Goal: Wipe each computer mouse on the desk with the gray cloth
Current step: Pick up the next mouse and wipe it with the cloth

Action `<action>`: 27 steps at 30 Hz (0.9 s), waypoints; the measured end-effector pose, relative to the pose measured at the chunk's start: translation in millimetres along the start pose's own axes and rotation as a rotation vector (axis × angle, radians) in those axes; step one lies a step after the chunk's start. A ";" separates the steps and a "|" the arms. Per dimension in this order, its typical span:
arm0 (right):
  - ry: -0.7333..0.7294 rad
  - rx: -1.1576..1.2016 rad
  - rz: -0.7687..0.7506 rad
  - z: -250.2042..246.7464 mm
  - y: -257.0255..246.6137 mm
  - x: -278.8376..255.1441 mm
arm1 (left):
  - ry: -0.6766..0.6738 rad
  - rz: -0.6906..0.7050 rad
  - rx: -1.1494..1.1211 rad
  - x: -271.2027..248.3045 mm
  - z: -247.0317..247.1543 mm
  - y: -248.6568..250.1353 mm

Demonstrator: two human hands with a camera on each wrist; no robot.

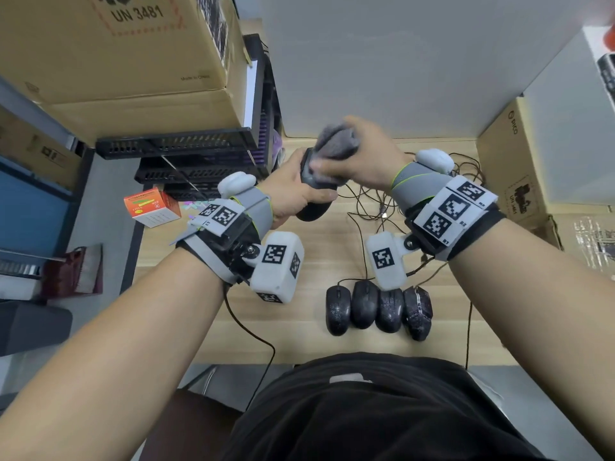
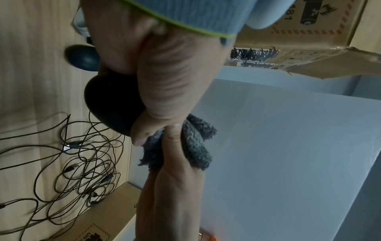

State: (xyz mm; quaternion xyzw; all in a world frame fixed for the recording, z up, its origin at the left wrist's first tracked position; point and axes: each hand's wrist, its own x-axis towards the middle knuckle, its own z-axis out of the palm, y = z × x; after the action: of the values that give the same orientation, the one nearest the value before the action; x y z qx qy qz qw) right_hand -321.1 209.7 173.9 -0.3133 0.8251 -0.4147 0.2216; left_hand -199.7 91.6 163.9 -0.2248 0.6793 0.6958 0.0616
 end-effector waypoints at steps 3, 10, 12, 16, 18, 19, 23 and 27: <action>0.014 0.000 -0.017 3.3 2.8 -2.1 | -0.013 -0.003 -0.013 1.5 -2.3 -1.5; 0.027 -0.047 -0.036 2.2 -4.9 -5.8 | 0.033 0.016 0.086 0.7 -6.1 0.1; -0.030 -0.094 -0.058 1.7 -5.9 -7.4 | 0.029 0.031 0.111 -1.0 -6.7 0.3; 0.244 -0.047 0.089 -5.3 8.2 5.4 | 0.025 0.012 0.149 -3.8 -8.1 5.2; 0.337 -0.070 0.158 -13.2 16.1 6.9 | 0.042 -0.025 0.161 -5.4 -8.6 9.8; 0.349 -0.034 0.179 -16.7 18.9 6.6 | 0.056 -0.040 0.164 -5.7 -8.9 11.6; 0.253 0.189 0.086 -25.9 4.5 -5.4 | 0.104 -0.055 0.127 -4.6 -12.9 8.3; -0.135 0.060 -0.100 -16.9 -31.4 -25.8 | 0.197 -0.067 0.275 2.2 -13.9 7.3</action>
State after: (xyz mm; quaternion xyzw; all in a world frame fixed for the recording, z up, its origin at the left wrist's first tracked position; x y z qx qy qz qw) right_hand -303.0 222.6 211.9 -0.3746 0.7789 -0.4276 0.2649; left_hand -201.3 77.0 170.1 -0.3041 0.7631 0.5683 0.0480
